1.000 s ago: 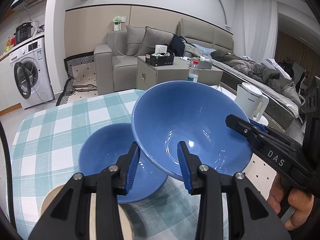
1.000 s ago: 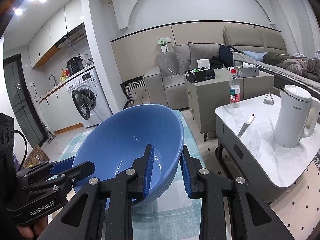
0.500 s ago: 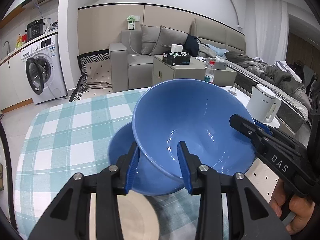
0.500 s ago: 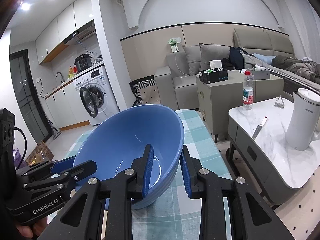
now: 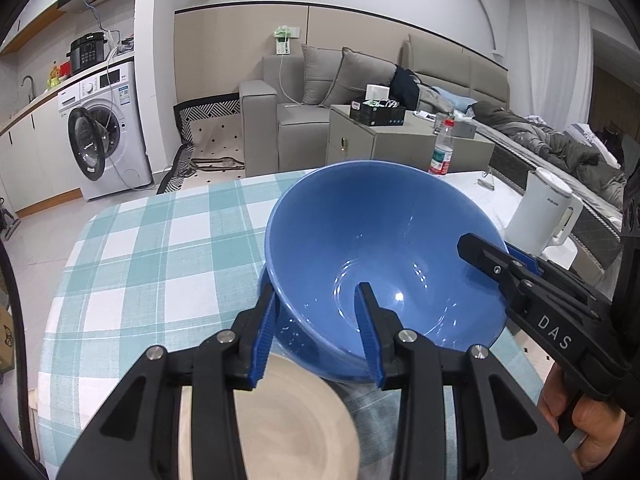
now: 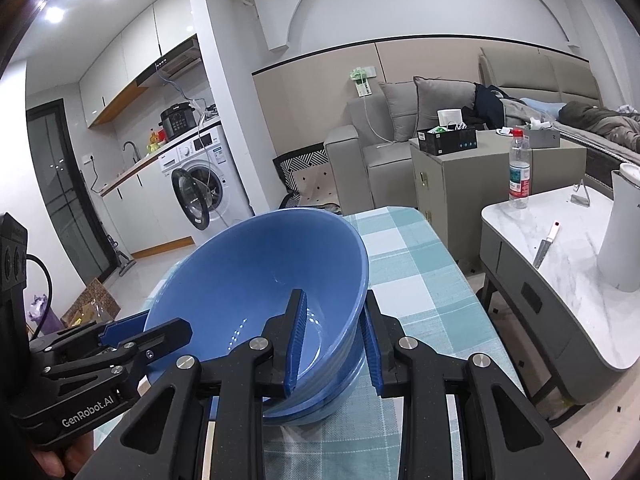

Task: Organize plates and bowls
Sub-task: 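Lower the blue bowl into the stacked blue bowls with both tools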

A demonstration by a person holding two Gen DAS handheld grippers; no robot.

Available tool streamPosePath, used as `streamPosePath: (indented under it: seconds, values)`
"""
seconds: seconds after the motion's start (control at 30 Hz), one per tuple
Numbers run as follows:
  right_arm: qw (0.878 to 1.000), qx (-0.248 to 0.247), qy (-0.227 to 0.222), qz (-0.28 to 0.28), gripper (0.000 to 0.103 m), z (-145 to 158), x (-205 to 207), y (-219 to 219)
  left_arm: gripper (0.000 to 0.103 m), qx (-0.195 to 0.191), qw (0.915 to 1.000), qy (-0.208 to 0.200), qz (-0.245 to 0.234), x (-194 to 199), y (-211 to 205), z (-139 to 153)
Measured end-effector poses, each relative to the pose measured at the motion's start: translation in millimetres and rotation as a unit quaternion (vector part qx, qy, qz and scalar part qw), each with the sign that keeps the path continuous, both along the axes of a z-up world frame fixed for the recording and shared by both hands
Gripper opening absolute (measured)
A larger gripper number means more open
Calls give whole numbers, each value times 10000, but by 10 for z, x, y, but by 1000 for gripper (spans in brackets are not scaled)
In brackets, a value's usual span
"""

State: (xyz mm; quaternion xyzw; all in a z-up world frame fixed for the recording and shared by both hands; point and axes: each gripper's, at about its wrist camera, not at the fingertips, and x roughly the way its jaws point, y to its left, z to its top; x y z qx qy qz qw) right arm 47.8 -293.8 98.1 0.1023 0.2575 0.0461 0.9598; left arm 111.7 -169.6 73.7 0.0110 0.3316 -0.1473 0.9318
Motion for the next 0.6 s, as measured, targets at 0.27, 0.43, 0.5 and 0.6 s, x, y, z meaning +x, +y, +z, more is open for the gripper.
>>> streamPosePath:
  seconds: [0.27,0.43,0.5,0.6]
  values:
    - [9996,-248,139,45,27,-154,128,124,37,84,9998,105,132,74,53,-132]
    - [9990,-389,190,65,27,-230,157,190,37,151,9996,172,188,108,58,-218]
    - [9988,-435,222,65,27,-258,172,208,37,173,9994,210,198,130,63,-247]
    - [9986,-451,273,95,27,-290,196,219,37,197,9993,251,219,153,73,-282]
